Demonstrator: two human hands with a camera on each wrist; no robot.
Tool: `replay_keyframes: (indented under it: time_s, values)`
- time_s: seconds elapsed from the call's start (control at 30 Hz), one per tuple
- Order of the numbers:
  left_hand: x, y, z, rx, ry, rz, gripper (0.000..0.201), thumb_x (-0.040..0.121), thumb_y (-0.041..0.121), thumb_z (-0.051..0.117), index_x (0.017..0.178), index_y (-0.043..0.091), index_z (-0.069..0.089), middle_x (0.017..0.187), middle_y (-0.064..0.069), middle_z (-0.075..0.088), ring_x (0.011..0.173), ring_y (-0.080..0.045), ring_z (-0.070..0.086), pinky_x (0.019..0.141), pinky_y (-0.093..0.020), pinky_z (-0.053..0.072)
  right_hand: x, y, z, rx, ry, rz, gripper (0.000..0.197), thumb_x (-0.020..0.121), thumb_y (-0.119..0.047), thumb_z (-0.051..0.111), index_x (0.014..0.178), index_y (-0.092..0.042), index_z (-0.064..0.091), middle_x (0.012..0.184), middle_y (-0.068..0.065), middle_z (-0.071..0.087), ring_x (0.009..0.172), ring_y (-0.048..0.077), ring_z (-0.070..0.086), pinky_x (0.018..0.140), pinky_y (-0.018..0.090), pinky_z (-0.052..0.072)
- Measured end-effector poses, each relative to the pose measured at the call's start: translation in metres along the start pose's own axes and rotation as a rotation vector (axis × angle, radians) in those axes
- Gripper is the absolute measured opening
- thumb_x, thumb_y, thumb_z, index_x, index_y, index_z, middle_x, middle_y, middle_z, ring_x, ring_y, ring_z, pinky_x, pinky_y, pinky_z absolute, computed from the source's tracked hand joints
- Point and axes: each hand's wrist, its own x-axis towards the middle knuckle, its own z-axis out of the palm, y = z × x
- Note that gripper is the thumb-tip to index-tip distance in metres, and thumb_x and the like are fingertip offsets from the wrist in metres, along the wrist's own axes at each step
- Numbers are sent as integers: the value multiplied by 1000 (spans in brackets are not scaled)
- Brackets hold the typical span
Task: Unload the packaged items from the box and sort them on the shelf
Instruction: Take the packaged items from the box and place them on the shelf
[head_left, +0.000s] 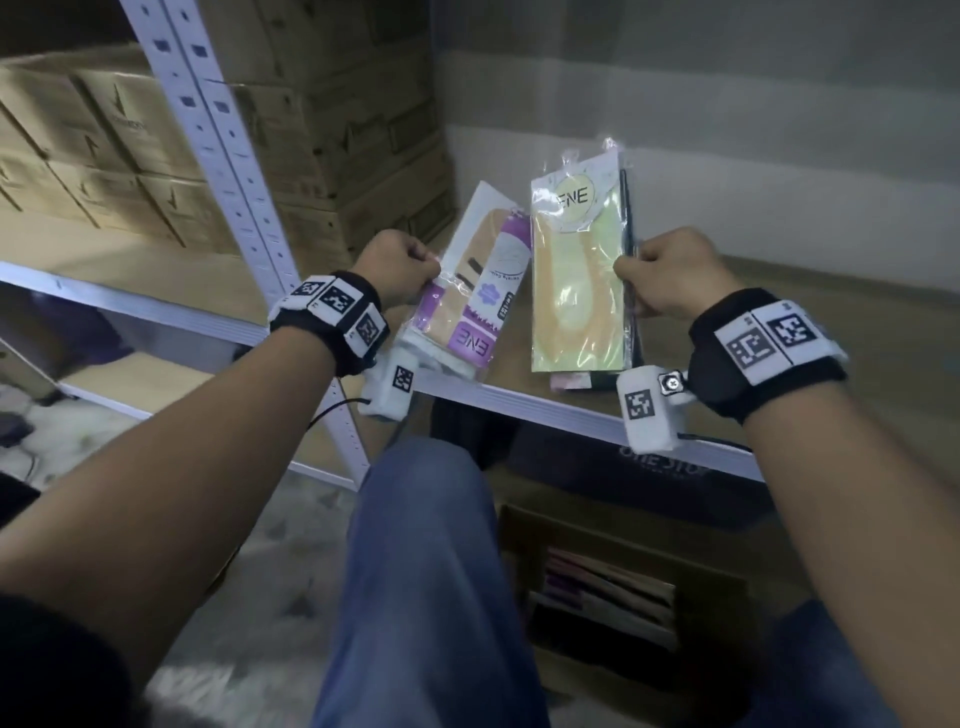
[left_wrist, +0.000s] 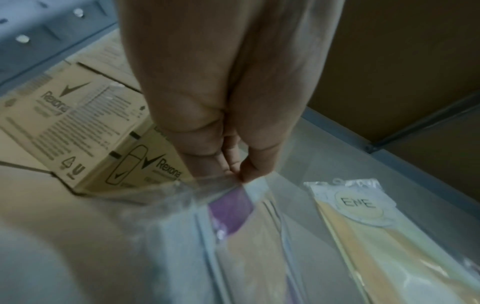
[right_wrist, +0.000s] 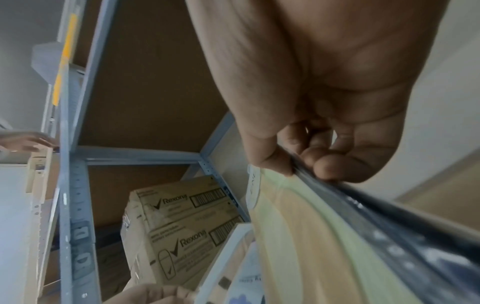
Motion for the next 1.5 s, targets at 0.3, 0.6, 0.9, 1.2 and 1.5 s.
replay_keyframes:
  time_s: [0.3, 0.6, 0.9, 1.2, 1.5]
  values:
    - [44, -25, 4, -13, -17, -124, 10, 90, 15, 59, 82, 8, 60, 81, -8, 63, 71, -21, 62, 72, -33, 57, 45, 7, 65, 139, -135, 162, 20, 92, -23, 54, 90, -5, 63, 66, 6, 57, 52, 15, 51, 73, 36, 50]
    - [61, -42, 12, 134, -1, -160, 17, 86, 18, 63, 86, 1, 68, 104, -17, 70, 98, -30, 66, 89, -39, 55, 67, 17, 92, 134, -79, 172, 21, 87, -20, 59, 85, -1, 68, 71, 9, 65, 56, 17, 56, 75, 37, 55]
    - [50, -31, 9, 349, -97, -149, 36, 87, 32, 64, 113, 7, 66, 111, -9, 67, 102, -26, 63, 91, -35, 51, 58, 24, 83, 141, -73, 221, 24, 89, -15, 61, 66, -12, 53, 71, 5, 61, 75, 27, 66, 78, 40, 58]
    - [6, 34, 21, 462, -163, 181, 45, 89, 27, 61, 128, 8, 54, 126, -8, 60, 111, -23, 58, 89, -28, 45, 22, 35, 45, 50, 33, 30, 7, 86, -10, 60, 86, -9, 67, 87, 4, 62, 86, 19, 57, 87, 32, 47]
    - [-60, 98, 82, 406, -262, 412, 29, 85, 22, 66, 112, 11, 66, 108, -3, 68, 99, -17, 63, 83, -22, 45, -33, 78, -9, -93, 106, -64, 18, 84, -14, 60, 100, -12, 69, 93, 4, 66, 92, 24, 64, 89, 36, 52]
